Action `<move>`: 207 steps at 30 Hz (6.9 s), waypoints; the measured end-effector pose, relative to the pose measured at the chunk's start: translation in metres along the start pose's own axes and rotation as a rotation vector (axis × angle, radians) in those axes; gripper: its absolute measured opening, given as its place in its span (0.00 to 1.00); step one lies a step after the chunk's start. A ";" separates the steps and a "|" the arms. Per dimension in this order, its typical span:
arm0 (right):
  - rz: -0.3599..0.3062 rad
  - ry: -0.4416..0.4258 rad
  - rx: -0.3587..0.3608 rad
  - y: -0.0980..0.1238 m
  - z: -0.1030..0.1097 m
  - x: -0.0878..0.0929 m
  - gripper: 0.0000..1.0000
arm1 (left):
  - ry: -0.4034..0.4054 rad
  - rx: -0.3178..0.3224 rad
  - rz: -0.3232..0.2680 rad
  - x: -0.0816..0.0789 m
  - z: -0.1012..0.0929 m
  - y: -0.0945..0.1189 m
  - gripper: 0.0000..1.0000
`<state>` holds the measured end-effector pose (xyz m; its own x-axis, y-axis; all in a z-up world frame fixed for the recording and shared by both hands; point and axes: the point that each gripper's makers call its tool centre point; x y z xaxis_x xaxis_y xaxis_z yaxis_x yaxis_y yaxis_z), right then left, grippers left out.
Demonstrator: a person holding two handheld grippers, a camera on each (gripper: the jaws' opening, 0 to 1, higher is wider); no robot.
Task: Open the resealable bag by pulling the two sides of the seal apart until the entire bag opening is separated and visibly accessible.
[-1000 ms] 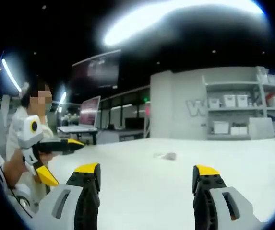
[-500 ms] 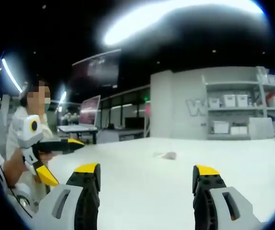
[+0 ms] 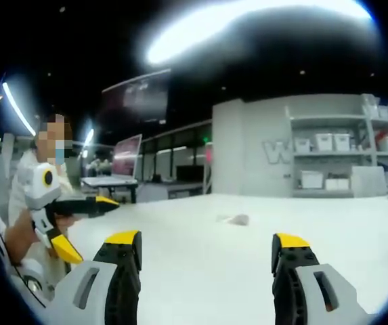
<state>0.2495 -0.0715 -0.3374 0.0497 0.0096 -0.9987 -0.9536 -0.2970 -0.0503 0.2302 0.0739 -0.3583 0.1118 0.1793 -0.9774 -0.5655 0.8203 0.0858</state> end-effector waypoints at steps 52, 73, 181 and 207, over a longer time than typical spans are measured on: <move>0.044 0.046 0.007 -0.009 -0.006 0.013 0.76 | 0.028 -0.037 0.034 0.017 0.020 0.000 0.93; 0.130 0.284 0.052 -0.026 -0.026 0.031 0.72 | 0.057 -0.077 0.071 0.034 0.037 0.000 0.93; 0.298 0.464 -0.048 -0.105 -0.039 0.061 0.63 | 0.222 -0.154 0.082 0.034 0.077 -0.010 0.91; 0.299 0.536 -0.115 -0.127 -0.018 0.054 0.62 | 0.235 -0.166 0.089 0.032 0.081 -0.006 0.92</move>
<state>0.3785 -0.0500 -0.3852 -0.0435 -0.5613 -0.8265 -0.9126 -0.3144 0.2615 0.3033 0.1187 -0.3741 -0.1254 0.0998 -0.9871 -0.6924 0.7038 0.1591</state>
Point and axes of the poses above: the point that each gripper's makers call its tool centre point, and the gripper's own axes: y roughly backward along the fingers, z roughly to its left, x roughly out of its underside, and after that the axes turned 9 degrees about x, right-handed
